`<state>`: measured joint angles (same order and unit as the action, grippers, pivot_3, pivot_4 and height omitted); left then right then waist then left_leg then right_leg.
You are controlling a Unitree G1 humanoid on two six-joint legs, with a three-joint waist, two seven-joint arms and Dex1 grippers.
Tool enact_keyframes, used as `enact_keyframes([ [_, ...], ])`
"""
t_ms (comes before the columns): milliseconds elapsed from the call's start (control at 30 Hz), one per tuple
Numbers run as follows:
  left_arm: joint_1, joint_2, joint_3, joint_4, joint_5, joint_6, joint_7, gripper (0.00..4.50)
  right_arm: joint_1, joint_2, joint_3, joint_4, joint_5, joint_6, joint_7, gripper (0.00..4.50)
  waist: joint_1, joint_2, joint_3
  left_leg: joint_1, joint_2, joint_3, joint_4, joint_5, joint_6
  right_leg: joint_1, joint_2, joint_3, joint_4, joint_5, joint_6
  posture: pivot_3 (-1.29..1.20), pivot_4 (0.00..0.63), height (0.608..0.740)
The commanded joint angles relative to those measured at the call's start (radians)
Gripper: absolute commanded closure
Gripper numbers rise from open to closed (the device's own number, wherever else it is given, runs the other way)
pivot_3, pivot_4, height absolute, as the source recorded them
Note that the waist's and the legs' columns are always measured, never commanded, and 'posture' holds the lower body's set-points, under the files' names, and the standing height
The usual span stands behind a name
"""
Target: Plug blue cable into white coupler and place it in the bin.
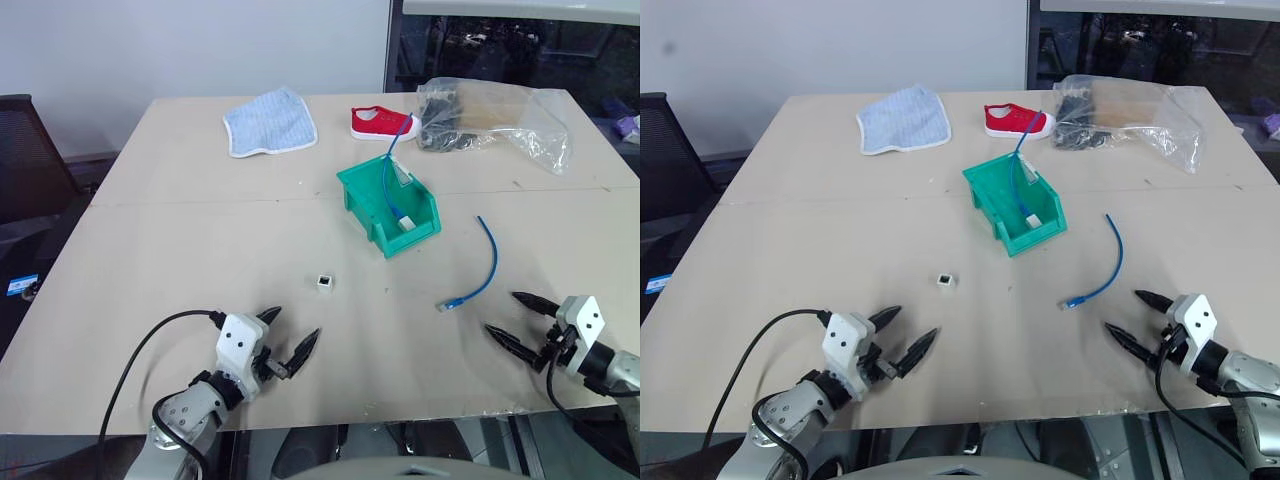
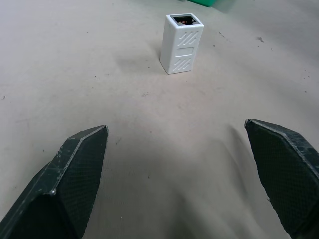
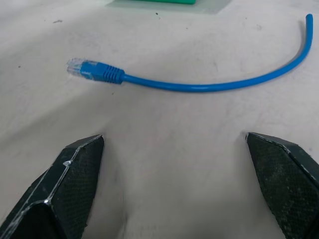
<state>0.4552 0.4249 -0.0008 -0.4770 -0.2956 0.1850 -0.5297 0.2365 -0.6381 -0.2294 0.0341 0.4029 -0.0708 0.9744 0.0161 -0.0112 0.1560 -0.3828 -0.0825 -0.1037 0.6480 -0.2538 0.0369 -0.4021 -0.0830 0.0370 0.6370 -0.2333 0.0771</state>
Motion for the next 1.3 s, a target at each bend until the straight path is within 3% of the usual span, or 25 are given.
enact_keyframes([
  [33, 0.019, 0.012, -0.023, 0.004, 0.006, 0.004, -0.027, 0.0, 0.0, -0.03, -0.032, 0.005, 0.009, -0.009, 0.031, 0.03, 0.0, 0.0, 0.0, 0.0, 0.0, 0.0, 0.0, 0.0, 0.0, 0.0, 0.0, 0.0, 0.0, 0.0, 0.0, 0.0, 0.15, 0.74],
  [167, -0.04, 0.087, -0.014, -0.064, -0.056, 0.032, -0.124, 0.0, -0.032, -0.106, -0.022, -0.047, 0.047, 0.076, 0.11, 0.03, -0.001, 0.003, 0.002, 0.0, 0.0, 0.0, 0.0, 0.0, 0.0, 0.0, 0.0, 0.0, 0.0, 0.0, 0.0, 0.0, 0.15, 0.74],
  [300, -0.207, 0.247, -0.029, -0.13, -0.125, 0.097, -0.31, 0.0, -0.15, -0.205, 0.043, -0.049, 0.02, 0.093, 0.222, 0.03, -0.002, 0.004, 0.005, -0.001, 0.0, 0.0, 0.001, 0.001, 0.001, 0.0, 0.001, -0.004, 0.0, 0.0, -0.001, 0.0, 0.15, 0.74],
  [467, -0.441, 0.358, -0.055, -0.123, -0.201, 0.194, -0.444, 0.0, -0.326, -0.226, 0.158, -0.005, -0.047, 0.06, 0.309, 0.03, -0.005, 0.004, 0.006, -0.001, 0.001, -0.001, 0.001, 0.003, 0.004, -0.001, -0.001, -0.009, 0.0, 0.003, -0.001, 0.0, 0.15, 0.74],
  [700, -0.618, 0.414, -0.091, -0.091, -0.242, 0.278, -0.546, 0.0, -0.47, -0.216, 0.309, 0.023, -0.119, 0.053, 0.397, 0.03, -0.004, 0.004, 0.006, -0.012, 0.0, -0.002, 0.0, 0.005, -0.001, -0.011, 0.001, -0.01, -0.002, 0.005, 0.001, 0.0, 0.15, 0.74],
  [900, -0.632, 0.42, -0.087, -0.092, -0.254, 0.304, -0.573, 0.0, -0.569, -0.199, 0.403, 0.035, -0.169, 0.102, 0.422, 0.03, -0.005, 0.005, 0.007, -0.013, 0.0, -0.004, 0.0, 0.005, -0.001, -0.011, -0.001, -0.011, -0.003, 0.005, 0.0, 0.0, 0.15, 0.74],
  [1033, -0.624, 0.417, -0.081, -0.109, -0.256, 0.315, -0.561, 0.0, -0.619, -0.179, 0.423, 0.041, -0.172, 0.134, 0.422, 1.24, -0.004, 0.005, 0.007, -0.013, 0.0, -0.004, 0.0, 0.005, -0.001, -0.011, -0.002, -0.012, -0.003, 0.005, 0.0, 0.0, 0.15, 0.74],
  [1167, -0.618, 0.414, -0.07, -0.119, -0.262, 0.325, -0.545, 0.0, -0.628, -0.174, 0.433, 0.042, -0.183, 0.13, 0.434, 3.24, -0.002, 0.004, 0.007, -0.013, 0.0, -0.004, 0.001, 0.005, -0.001, -0.011, -0.002, -0.012, -0.003, 0.005, 0.0, 0.0, 0.15, 0.74],
  [1267, -0.627, 0.418, -0.057, -0.124, -0.273, 0.341, -0.539, 0.0, -0.623, -0.178, 0.442, 0.055, -0.199, 0.102, 0.445, 4.47, -0.003, 0.005, 0.007, -0.014, 0.0, -0.005, 0.001, 0.005, -0.001, -0.011, -0.002, -0.012, -0.003, 0.005, 0.0, 0.0, 0.15, 0.74],
  [1300, -0.626, 0.421, -0.052, -0.132, -0.278, 0.347, -0.535, 0.0, -0.621, -0.179, 0.442, 0.058, -0.2, 0.096, 0.447, 4.47, -0.003, 0.005, 0.007, -0.014, 0.0, -0.005, 0.001, 0.005, -0.001, -0.011, -0.002, -0.012, -0.003, 0.005, 0.0, 0.0, 0.15, 0.74],
])
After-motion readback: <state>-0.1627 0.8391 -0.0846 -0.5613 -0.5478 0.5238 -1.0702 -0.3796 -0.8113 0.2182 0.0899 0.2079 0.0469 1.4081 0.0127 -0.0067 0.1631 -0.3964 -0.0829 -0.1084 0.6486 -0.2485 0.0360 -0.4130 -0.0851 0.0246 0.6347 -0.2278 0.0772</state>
